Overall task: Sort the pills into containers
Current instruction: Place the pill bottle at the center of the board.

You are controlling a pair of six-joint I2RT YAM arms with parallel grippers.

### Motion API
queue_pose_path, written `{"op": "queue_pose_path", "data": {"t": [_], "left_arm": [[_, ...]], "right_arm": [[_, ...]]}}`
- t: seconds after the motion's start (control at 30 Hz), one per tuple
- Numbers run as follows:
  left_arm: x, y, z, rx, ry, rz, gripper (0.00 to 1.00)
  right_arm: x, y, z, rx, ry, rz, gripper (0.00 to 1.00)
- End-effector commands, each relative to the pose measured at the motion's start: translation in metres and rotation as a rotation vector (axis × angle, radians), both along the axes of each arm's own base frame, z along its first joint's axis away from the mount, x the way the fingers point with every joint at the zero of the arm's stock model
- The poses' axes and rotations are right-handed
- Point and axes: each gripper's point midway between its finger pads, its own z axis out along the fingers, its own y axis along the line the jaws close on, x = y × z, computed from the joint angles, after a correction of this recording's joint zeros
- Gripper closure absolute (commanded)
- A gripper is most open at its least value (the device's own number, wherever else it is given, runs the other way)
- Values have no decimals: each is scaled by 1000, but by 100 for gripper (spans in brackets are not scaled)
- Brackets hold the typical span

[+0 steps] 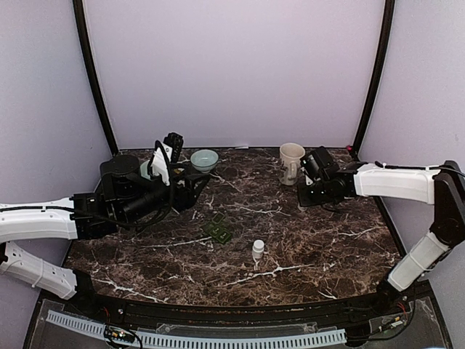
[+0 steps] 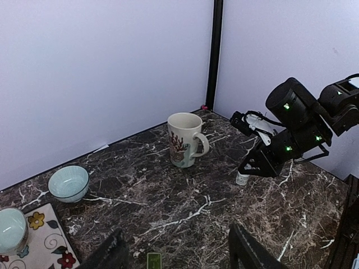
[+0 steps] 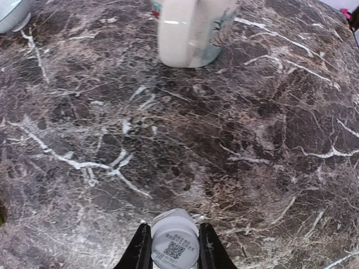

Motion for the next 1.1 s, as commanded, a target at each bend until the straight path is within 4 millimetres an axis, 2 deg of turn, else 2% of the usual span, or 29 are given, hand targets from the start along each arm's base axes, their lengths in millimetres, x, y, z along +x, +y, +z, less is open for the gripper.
{"op": "queue_pose_path", "data": {"t": [0.0, 0.13, 0.2, 0.47, 0.57, 0.8, 0.9, 1.07], "left_arm": [[-8, -1, -7, -38, 65, -53, 37], [-10, -1, -13, -44, 90, -63, 37], [-10, -1, -16, -44, 102, -66, 37], [-14, -1, -31, -44, 153, -77, 37], [-16, 1, -34, -47, 164, -76, 37], [-16, 2, -40, -44, 178, -69, 37], [-15, 2, -41, -42, 181, -66, 37], [-14, 2, -43, -43, 183, -61, 37]], "right_arm": [[20, -21, -5, -16, -82, -101, 100], [28, -32, -17, -19, -88, -148, 100], [31, -35, -29, -36, -75, -165, 100], [35, -39, -55, -28, -48, -206, 99], [34, -38, -58, -24, -40, -209, 93], [31, -38, -61, -18, -27, -205, 72], [31, -38, -57, -13, -32, -205, 59], [33, -40, -46, -11, -53, -211, 51]]}}
